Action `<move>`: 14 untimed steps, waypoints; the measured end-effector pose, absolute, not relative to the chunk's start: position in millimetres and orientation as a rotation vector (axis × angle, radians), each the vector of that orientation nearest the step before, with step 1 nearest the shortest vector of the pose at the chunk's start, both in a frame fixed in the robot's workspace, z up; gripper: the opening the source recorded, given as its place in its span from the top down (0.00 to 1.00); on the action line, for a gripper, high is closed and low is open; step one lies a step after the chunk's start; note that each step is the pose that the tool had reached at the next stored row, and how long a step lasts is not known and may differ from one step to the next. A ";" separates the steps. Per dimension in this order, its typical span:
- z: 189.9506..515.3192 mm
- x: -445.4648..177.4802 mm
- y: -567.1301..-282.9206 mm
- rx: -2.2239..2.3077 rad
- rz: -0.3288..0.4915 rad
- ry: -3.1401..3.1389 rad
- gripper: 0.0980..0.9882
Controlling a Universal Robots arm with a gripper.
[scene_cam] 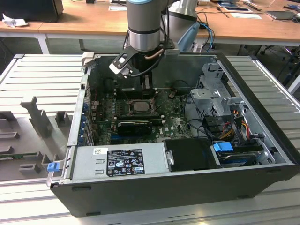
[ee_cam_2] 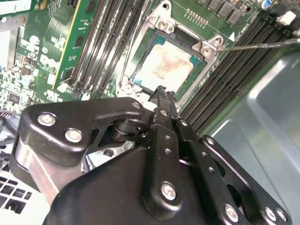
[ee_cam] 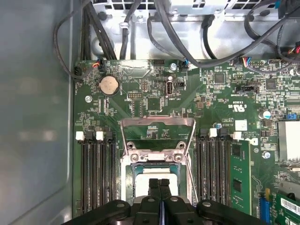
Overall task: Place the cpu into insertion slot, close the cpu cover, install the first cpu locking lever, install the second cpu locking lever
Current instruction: 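Close the cpu cover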
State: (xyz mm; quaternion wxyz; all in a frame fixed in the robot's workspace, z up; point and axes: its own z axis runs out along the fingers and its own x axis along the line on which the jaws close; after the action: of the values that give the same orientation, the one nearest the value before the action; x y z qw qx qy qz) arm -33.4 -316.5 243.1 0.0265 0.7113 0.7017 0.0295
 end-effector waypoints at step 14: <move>261.0 -29.7 -316.3 2.198 0.091 2.168 0.99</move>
State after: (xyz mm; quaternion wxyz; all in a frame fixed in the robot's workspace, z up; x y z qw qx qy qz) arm -29.7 -316.3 261.0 0.0265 0.7113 0.7018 0.0295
